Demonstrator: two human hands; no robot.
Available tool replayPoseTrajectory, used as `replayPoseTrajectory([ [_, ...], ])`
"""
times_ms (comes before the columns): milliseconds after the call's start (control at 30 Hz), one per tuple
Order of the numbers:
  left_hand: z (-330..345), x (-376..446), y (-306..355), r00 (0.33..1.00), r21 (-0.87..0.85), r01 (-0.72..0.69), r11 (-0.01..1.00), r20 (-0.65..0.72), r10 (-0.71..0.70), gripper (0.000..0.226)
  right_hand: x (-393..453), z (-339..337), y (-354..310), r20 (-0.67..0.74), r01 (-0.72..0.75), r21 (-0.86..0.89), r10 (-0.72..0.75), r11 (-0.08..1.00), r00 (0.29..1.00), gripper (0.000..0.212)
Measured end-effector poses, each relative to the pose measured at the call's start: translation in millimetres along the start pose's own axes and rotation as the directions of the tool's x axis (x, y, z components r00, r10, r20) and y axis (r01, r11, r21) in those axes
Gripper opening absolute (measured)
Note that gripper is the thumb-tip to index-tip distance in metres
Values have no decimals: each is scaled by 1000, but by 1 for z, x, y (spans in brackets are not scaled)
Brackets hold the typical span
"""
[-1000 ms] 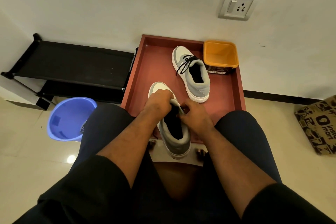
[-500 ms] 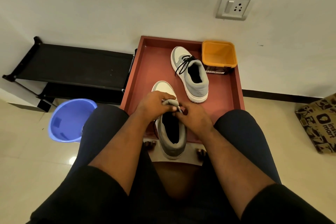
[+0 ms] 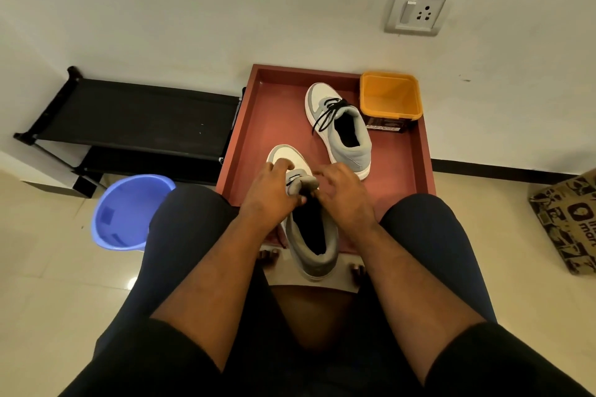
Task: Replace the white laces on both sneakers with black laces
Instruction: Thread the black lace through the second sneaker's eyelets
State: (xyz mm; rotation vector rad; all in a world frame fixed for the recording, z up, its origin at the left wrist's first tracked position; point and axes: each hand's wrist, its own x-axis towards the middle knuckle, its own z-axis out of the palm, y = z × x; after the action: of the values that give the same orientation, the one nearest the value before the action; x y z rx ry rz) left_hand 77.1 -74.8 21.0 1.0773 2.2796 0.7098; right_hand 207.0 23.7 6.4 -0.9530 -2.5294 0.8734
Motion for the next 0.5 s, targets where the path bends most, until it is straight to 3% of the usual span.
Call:
replayPoseTrajectory([
  [100, 4, -12, 5, 999, 53, 42, 998, 2, -42, 53, 0, 0, -2, 59, -11, 36, 9, 999, 998, 18],
  [233, 6, -17, 15, 997, 104, 3, 995, -79, 5, 12, 0, -3, -3, 67, -21, 11, 20, 1000, 998, 9],
  [500, -3, -4, -3, 994, -16, 86, 996, -65, -86, 9, 4, -8, 3, 97, -40, -27, 42, 999, 994, 18],
])
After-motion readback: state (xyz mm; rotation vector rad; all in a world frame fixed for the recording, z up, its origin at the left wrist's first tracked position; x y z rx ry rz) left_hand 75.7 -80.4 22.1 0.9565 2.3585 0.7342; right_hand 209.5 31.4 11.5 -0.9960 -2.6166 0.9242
